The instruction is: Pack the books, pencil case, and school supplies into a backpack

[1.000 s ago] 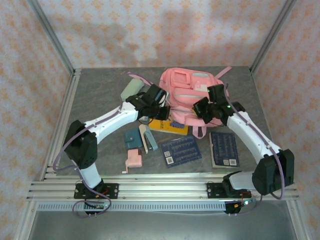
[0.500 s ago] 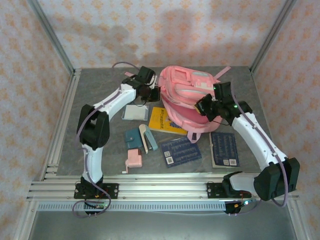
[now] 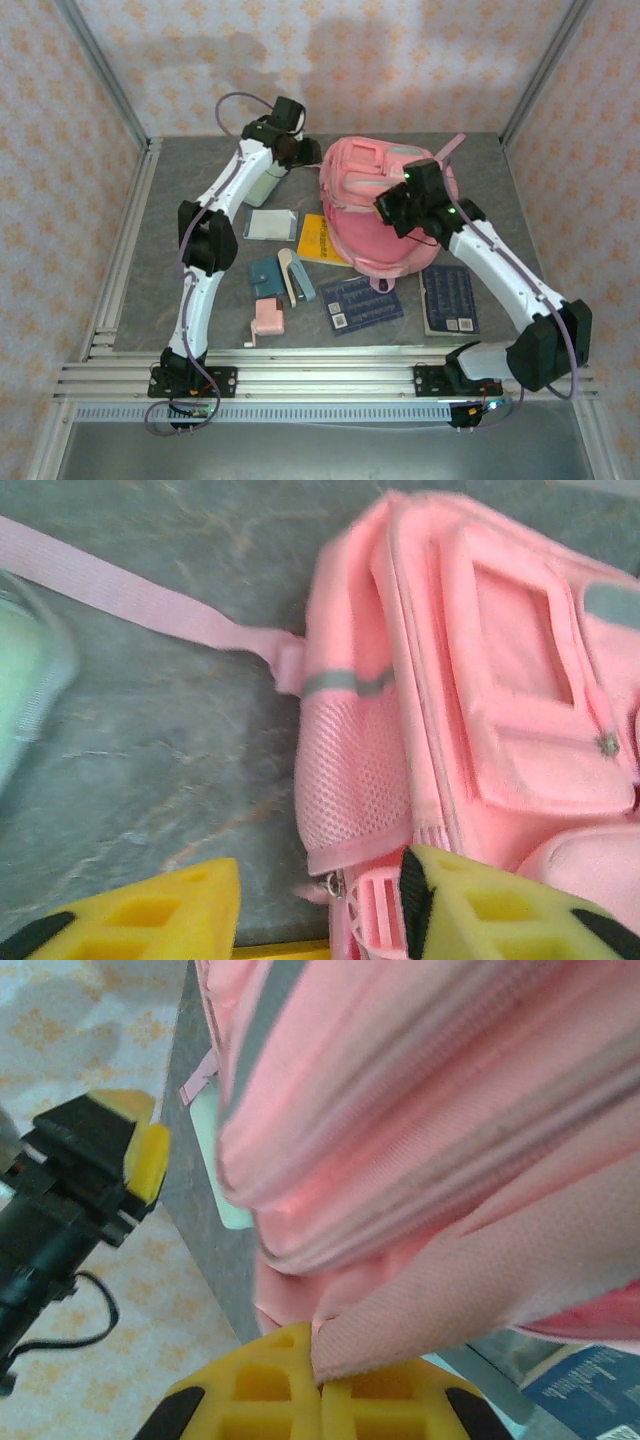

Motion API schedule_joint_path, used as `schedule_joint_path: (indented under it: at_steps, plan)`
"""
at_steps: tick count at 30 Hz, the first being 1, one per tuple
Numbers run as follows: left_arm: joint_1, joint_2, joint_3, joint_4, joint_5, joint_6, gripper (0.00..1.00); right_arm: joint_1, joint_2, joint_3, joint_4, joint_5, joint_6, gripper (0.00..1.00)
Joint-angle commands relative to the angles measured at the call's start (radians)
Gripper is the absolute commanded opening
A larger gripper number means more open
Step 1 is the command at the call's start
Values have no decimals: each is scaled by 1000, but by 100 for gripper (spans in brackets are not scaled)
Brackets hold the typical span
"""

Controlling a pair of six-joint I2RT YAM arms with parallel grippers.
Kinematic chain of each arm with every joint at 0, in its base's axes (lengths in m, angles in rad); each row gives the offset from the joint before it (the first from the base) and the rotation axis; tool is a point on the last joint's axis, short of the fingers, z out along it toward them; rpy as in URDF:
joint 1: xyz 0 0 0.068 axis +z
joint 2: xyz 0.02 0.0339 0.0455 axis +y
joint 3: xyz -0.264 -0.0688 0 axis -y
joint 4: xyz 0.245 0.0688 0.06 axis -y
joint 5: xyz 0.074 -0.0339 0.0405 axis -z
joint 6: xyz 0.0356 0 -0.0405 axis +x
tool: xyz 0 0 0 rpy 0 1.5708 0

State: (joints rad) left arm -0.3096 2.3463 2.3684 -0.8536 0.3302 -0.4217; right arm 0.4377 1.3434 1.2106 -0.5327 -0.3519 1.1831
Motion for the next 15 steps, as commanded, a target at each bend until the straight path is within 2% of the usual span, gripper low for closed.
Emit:
schedule_joint_path:
  at_steps: [1, 5, 9, 14, 15]
  plan:
    - [25, -103, -51, -66, -71, -74, 52, 49, 33, 111, 88, 157, 115, 0]
    - [43, -307, -304, 28, -65, -187, 56, 61, 116, 189, 109, 221, 136, 0]
    - [23, -499, -546, 152, 32, -307, 62, 61, 205, 253, 103, 176, 146, 0]
    - [-27, -648, -762, 287, 106, -491, 70, 61, 261, 270, 133, 130, 159, 0]
    - [-38, -670, -799, 323, 114, -538, 74, 61, 261, 267, 142, 126, 157, 0]
